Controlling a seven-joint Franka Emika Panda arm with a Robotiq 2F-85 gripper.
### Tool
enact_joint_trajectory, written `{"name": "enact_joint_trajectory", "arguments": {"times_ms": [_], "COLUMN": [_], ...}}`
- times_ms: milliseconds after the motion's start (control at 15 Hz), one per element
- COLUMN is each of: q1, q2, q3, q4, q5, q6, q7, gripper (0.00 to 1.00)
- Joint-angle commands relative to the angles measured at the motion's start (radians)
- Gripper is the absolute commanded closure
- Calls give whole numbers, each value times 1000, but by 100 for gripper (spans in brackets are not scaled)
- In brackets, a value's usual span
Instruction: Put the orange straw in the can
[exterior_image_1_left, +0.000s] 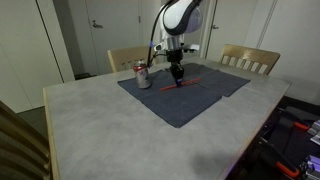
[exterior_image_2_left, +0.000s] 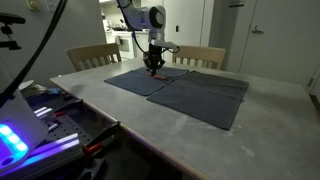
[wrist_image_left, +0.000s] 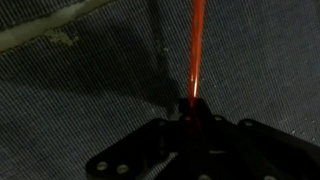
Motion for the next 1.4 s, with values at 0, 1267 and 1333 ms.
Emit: {"name": "enact_joint_trajectory", "arguments": {"times_ms": [0, 1267, 1333], "q1": [-18, 32, 40], "q2": [-31, -67, -78], "q3": [1, -19, -22], "q4": [-66, -178, -203], "q5": [34, -102, -127], "q6": [20, 74, 93], "q7": [26, 58, 68], "gripper": [98, 98, 98]}}
